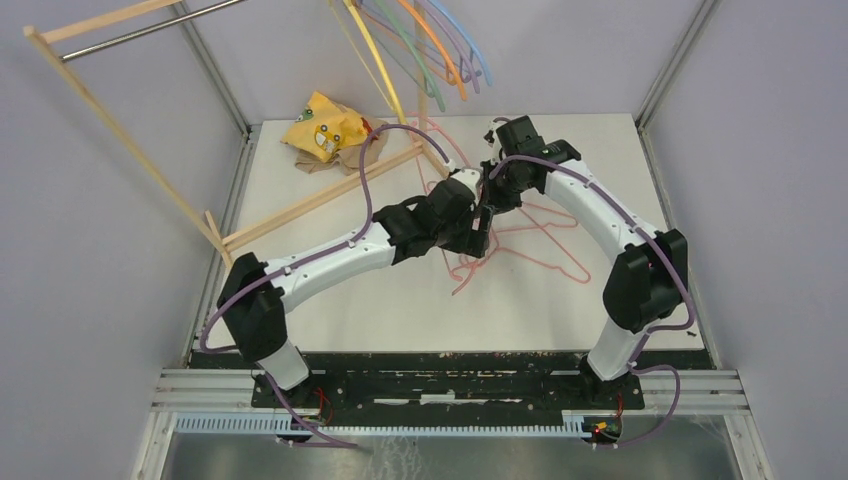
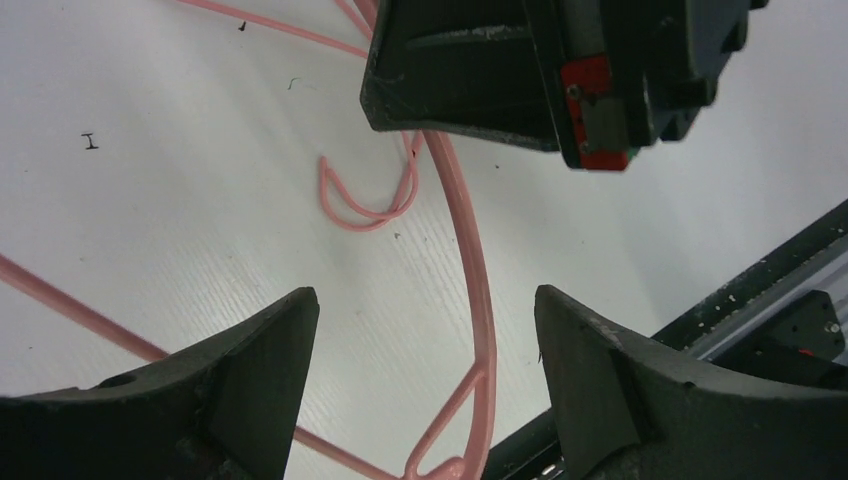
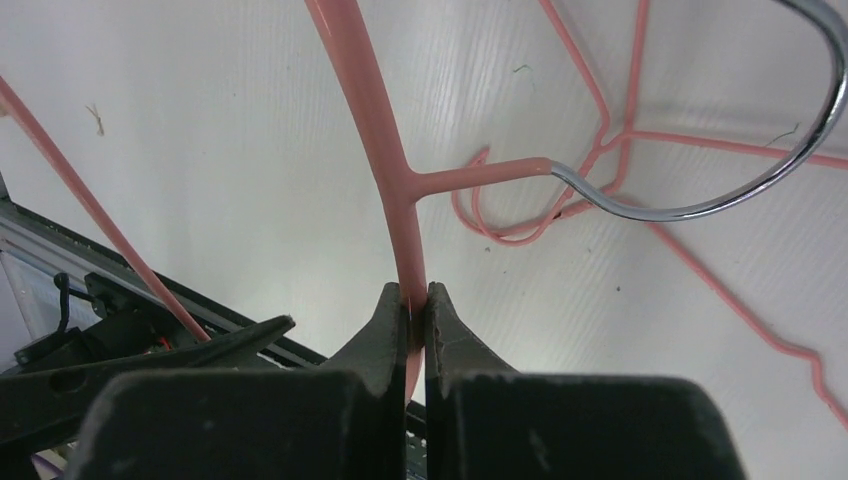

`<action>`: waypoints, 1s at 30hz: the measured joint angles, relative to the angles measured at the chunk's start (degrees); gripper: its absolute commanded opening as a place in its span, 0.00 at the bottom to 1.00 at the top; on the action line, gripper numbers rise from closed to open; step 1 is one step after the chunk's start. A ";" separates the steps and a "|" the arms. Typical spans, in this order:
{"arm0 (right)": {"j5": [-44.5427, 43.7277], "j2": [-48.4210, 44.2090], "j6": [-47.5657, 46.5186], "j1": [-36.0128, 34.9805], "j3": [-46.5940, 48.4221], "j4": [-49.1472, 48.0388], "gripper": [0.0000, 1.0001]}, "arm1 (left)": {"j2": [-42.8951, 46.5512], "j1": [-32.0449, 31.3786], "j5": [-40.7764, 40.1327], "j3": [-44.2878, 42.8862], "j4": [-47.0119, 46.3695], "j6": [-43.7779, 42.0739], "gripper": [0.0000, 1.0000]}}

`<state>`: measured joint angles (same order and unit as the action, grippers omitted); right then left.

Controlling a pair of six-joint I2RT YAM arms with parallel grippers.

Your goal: Organize the hangers

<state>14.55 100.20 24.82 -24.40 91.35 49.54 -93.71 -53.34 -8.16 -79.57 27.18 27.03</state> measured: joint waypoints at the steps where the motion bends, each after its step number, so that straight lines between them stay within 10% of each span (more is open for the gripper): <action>1: 0.02 0.00 0.33 -0.35 0.02 0.57 0.01 | -0.39 -0.35 -1.07 0.00 0.22 -0.07 0.86; 10: 0.92 -0.07 2.32 -1.79 1.70 3.58 0.01 | -5.05 -2.86 -11.21 0.57 -1.05 -1.92 0.74; 16: 1.25 -0.09 4.07 -1.60 1.81 3.67 0.00 | -5.20 -4.46 -14.80 3.82 -6.47 -2.12 0.12; 20: 1.60 -0.13 4.96 -1.53 1.88 3.23 0.01 | -4.61 -4.96 -15.98 6.60 -10.99 -2.62 0.03; 24: 1.40 -0.13 4.90 -1.73 1.88 3.50 0.25 | -3.28 -5.03 -16.02 9.55 -13.75 -2.93 0.03; 28: 0.48 -0.15 3.19 -2.34 1.86 5.35 0.81 | -0.39 -5.03 -15.26 14.32 -15.41 -2.97 0.03; 30: -2.51 -0.81 1.40 -2.14 1.66 6.99 0.87 | 1.38 -4.70 -15.87 17.86 -13.14 -2.71 0.03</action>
<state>12.03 99.39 26.22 -26.55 93.01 56.53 -92.33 -58.04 -24.03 -61.71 14.04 24.32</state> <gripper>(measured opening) 0.725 0.119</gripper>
